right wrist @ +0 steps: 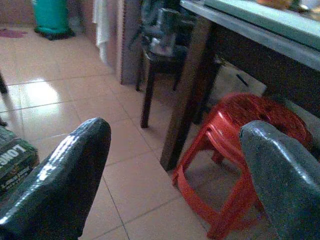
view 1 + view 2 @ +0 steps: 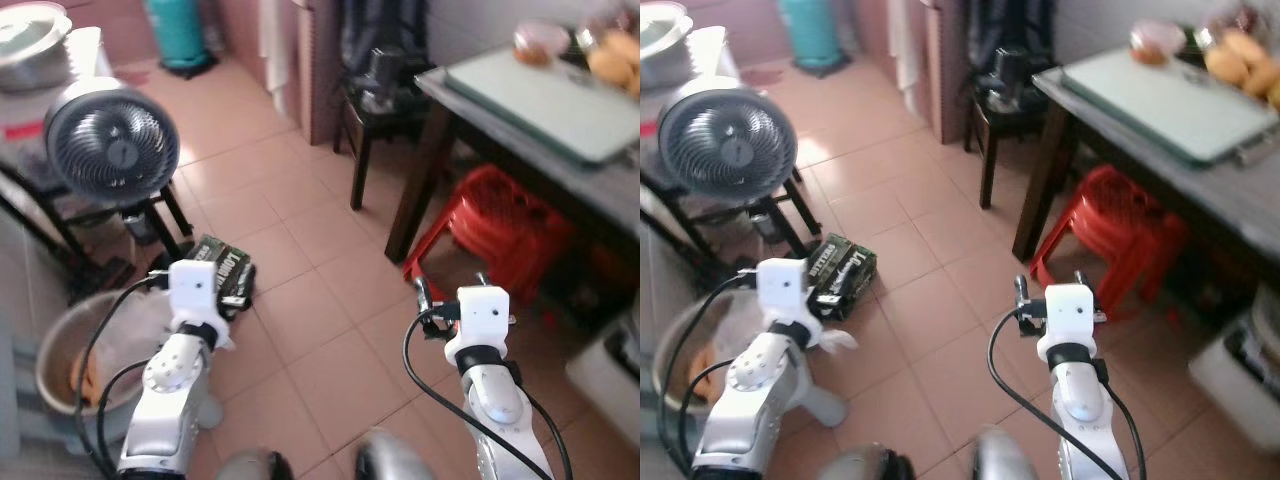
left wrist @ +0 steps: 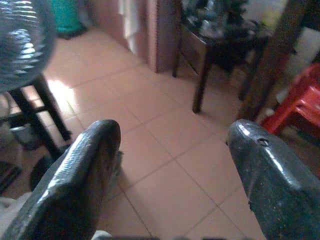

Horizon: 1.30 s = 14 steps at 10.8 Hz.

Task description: Setting the table

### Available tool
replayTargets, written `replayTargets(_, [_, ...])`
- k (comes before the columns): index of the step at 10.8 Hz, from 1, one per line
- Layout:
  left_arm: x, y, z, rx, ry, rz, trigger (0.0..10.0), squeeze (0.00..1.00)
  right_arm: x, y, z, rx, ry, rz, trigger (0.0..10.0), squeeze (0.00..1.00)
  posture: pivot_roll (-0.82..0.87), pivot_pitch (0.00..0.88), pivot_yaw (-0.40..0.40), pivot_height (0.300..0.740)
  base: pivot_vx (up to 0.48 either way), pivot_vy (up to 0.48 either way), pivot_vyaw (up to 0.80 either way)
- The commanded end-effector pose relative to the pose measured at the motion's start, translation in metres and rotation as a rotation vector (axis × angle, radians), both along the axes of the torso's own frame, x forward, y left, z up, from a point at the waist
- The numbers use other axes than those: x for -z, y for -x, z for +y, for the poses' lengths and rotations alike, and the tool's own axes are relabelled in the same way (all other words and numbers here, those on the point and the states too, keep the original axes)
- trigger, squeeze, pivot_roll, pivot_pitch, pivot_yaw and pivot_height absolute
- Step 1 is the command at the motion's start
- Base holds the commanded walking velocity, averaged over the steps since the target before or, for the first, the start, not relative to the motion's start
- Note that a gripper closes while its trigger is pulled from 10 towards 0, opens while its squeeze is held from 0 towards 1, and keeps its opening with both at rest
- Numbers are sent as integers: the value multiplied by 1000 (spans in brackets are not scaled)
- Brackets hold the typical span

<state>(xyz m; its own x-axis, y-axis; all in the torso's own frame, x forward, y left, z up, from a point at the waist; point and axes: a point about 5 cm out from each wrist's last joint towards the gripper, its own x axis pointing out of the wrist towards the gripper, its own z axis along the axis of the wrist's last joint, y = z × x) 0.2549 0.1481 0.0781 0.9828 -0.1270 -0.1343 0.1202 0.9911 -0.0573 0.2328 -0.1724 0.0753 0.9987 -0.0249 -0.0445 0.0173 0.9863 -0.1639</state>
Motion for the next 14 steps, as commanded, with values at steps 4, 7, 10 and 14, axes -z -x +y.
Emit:
replayTargets(4, [-1, 3, -15, 113, 70, 19, 10000, 0, -1, 4, -7, 30, -2, 10, 10000, 0, -72, 115, 41, 740, 0, 0, -800])
replayTargets(7, [0, 4, -20, 139, 63, 22, 10000, 0, -4, 2, -10, 35, 1, 6, 10000, 0, -78, 112, 37, 740, 0, 0, -800])
replayTargets(10, [-1, 4, -23, 127, 30, -15, 10000, 0, -4, 1, -10, 41, -5, 9, 10000, 0, -79, 117, 38, 740, 0, 0, -800])
replayTargets(14, [-3, 2, -24, 164, 48, -18, 10000, 0, -10, -8, -12, 41, 3, -15, 10000, 0, -84, 112, 45, 740, 0, 0, -800])
